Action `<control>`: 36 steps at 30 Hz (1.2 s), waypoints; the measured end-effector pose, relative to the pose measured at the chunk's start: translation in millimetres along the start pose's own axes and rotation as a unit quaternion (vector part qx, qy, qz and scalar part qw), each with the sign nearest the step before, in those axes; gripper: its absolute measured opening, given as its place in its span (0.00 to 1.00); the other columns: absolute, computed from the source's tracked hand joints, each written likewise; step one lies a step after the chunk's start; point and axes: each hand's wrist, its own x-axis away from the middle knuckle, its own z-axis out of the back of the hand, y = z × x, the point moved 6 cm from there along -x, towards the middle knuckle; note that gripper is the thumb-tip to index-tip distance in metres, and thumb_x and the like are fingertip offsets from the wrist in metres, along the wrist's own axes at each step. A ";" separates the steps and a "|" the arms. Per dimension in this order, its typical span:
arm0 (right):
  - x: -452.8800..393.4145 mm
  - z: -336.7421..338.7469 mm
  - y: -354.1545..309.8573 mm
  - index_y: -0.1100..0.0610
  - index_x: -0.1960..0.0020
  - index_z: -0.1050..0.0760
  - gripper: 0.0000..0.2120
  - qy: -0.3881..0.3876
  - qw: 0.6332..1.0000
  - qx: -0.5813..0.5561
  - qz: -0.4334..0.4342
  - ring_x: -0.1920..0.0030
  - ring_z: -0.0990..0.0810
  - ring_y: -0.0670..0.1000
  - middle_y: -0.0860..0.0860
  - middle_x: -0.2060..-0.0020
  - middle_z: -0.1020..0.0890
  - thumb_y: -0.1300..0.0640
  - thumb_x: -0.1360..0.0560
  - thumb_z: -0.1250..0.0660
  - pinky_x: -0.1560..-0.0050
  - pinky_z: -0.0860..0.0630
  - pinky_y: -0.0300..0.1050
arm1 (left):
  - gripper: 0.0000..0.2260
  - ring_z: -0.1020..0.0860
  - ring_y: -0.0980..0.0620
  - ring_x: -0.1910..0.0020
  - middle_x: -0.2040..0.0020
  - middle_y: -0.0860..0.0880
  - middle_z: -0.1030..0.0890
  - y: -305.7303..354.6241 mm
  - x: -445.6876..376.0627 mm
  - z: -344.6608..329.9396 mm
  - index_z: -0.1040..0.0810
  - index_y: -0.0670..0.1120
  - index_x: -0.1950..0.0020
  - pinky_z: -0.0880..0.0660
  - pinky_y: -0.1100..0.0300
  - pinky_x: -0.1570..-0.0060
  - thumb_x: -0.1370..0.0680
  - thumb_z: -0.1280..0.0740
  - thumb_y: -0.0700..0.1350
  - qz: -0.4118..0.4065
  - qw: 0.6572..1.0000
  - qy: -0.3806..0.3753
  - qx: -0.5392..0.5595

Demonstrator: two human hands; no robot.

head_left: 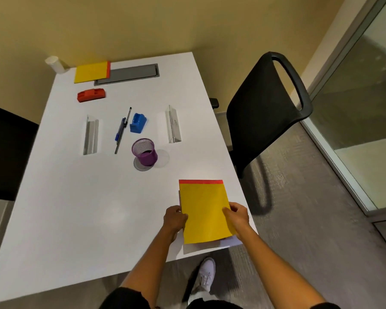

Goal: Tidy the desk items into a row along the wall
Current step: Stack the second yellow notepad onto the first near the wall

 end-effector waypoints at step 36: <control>354.9 -456.8 -3.5 0.54 0.38 0.25 0.16 -0.341 0.898 0.176 0.214 0.44 0.20 0.57 0.54 0.41 0.21 0.54 0.24 0.31 0.40 0.24 0.62 | 0.12 0.23 0.44 0.50 0.48 0.42 0.21 -346.2 292.5 425.6 0.23 0.40 0.40 0.26 0.48 0.47 0.24 0.35 0.34 -0.023 0.885 0.351 0.304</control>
